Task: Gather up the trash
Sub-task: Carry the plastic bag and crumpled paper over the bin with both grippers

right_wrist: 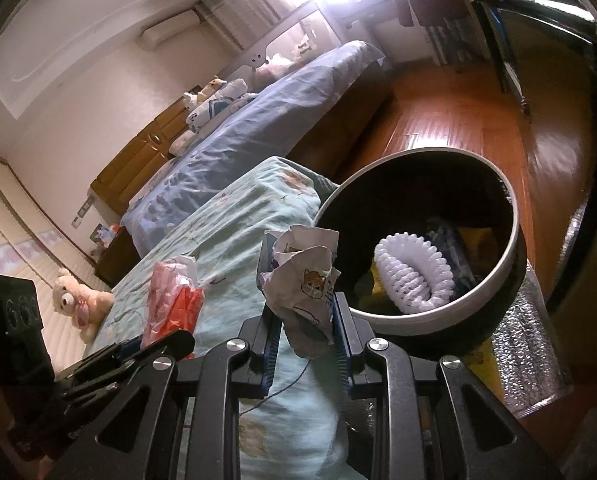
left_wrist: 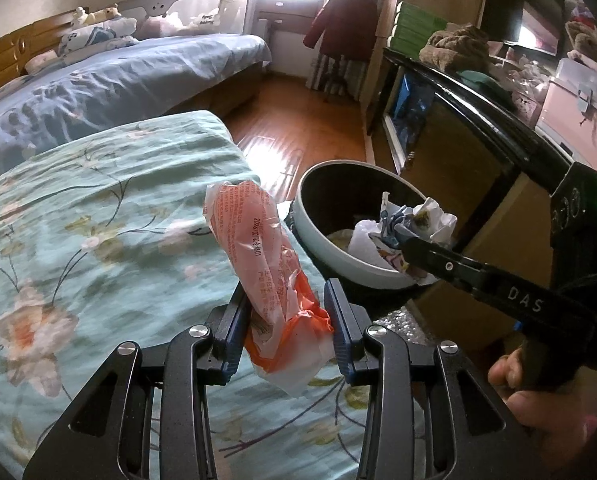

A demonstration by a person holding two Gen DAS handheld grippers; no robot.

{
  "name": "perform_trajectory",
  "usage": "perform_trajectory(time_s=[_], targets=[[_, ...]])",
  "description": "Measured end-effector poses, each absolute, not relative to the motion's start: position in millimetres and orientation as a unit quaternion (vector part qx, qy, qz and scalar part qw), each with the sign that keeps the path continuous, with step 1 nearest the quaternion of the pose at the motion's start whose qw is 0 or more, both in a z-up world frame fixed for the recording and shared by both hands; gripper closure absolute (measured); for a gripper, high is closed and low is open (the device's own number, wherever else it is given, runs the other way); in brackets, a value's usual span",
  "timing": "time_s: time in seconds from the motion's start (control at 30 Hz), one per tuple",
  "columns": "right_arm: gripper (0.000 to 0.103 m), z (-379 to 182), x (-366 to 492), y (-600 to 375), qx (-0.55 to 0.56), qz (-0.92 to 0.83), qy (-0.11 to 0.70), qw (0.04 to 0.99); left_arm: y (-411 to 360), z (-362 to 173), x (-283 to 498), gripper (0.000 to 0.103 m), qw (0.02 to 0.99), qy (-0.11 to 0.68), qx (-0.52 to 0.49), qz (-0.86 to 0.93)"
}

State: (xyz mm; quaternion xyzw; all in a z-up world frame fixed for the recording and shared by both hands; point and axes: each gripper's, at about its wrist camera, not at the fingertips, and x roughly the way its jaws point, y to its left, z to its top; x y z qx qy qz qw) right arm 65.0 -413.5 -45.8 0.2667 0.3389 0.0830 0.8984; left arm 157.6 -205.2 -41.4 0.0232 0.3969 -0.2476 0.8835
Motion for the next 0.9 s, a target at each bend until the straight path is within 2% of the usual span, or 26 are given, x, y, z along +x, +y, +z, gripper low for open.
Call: perform_trajectory(time_s=[0.9], targets=[[0.078,-44,53,-445,0.283,0.047,0.328,0.900,-246,-35,157,0.067,0.877,0.387,0.044,-0.282]])
